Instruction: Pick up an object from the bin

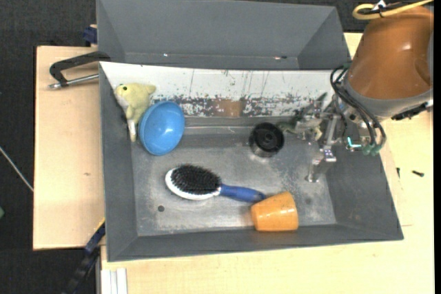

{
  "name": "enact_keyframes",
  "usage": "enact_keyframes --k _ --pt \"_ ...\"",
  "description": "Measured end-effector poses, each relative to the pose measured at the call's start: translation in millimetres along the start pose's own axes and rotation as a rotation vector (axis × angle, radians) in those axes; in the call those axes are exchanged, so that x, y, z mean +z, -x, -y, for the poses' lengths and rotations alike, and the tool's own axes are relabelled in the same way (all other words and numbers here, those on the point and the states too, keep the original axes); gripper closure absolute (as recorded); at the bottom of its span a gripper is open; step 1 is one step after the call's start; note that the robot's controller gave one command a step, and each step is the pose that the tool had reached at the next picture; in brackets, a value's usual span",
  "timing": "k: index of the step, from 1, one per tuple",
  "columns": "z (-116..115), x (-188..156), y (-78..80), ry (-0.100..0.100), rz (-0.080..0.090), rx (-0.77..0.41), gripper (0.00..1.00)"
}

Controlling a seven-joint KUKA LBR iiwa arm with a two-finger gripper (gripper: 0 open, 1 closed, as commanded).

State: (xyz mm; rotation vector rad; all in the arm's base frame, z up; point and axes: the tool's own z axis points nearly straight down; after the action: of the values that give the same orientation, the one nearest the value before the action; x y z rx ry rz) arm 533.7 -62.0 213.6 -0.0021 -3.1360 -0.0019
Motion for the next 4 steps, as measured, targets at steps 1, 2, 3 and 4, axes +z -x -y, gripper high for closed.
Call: enact_keyframes --k 1,2,3,4 --pt "-41.2 96.8 -16.2 0.001 0.033 0.048 0.00" --pt "-95.6 84.3 -22.2 0.004 0.013 0.107 0.00" --pt "-127.2 99.1 -42.3 0.002 0.003 0.110 0.00" --pt "-146.1 142.0 -40.6 -0.001 0.012 -0.008 0.00"
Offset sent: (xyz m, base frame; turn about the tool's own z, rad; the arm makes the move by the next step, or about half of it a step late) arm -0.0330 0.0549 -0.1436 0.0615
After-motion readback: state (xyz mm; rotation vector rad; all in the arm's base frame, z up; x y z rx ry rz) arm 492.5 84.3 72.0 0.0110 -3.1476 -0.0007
